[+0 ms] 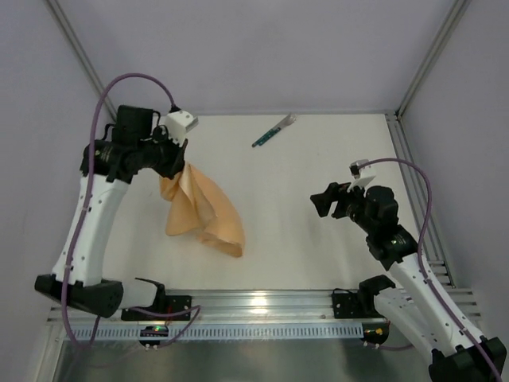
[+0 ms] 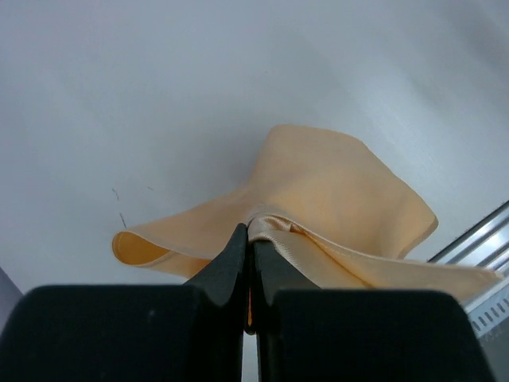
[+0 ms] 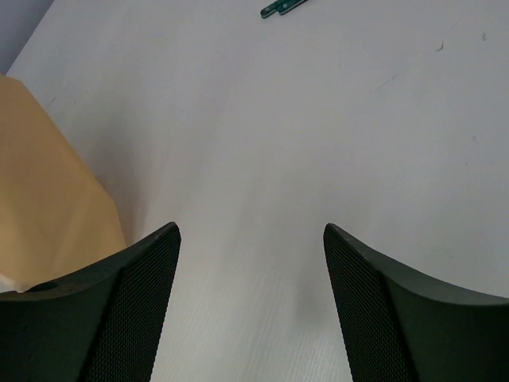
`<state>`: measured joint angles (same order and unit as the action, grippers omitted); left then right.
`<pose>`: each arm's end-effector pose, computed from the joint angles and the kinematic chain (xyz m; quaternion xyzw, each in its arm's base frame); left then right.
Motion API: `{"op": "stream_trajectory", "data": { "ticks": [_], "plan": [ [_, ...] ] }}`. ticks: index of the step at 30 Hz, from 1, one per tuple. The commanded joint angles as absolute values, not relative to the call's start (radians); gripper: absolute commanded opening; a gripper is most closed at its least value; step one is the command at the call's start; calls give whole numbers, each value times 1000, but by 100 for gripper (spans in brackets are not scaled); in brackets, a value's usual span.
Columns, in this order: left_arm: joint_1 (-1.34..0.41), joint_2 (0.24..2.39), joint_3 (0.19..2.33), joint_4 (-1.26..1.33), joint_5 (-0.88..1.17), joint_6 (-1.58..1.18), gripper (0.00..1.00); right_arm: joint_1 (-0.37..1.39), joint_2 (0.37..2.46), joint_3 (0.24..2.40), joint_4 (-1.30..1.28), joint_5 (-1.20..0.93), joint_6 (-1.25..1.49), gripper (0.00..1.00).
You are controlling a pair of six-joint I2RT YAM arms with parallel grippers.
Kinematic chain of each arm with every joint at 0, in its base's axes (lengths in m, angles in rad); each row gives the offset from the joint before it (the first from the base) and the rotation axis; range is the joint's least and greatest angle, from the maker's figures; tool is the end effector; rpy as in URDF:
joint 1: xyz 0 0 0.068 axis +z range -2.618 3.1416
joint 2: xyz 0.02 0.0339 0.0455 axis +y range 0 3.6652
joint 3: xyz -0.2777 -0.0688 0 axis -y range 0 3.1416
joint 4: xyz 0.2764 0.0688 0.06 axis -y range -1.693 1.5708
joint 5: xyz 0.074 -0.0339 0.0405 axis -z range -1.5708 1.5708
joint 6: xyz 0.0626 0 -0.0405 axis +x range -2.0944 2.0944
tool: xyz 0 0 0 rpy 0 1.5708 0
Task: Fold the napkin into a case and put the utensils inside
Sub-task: Place the crumpled napkin at the center of the board.
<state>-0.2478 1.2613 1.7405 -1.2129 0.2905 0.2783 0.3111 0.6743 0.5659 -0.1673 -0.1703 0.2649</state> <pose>0.2404 -0.0793 0.4690 0.2919 0.8577 -0.1261 0.4041 0.2014 0.0759 0.2797 -0.0696 0.7933 0.2358 0.5570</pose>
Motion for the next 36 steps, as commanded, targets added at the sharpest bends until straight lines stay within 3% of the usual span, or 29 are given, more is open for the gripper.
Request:
{"op": "stream_trajectory", "data": {
  "ticks": [1,7,11,24,25,27,28,31,36],
  "plan": [
    [-291,1432,1663,-1053,241,317,2,311,742,600,-190,-221,281,76],
    [-443,1620,1595,-974,258,367,0,311,814,577,-173,-273,353,70],
    [-537,1623,1534,-921,287,361,0,347,896,516,-8,-386,449,69],
    [-600,1804,1597,-845,219,341,5,575,1188,552,204,-321,538,68],
    [-600,1805,1597,-842,218,341,7,598,1207,552,245,-313,552,68],
    [-600,1818,1597,-827,180,341,23,621,1270,557,302,-305,584,68],
    [-600,1821,1592,-819,138,341,40,646,1294,575,319,-301,591,68],
    [-597,1818,1588,-799,69,342,64,676,1403,623,331,-278,606,65],
    [-488,1712,1566,-836,107,308,91,683,1535,712,351,-293,637,61]
  ]
}}
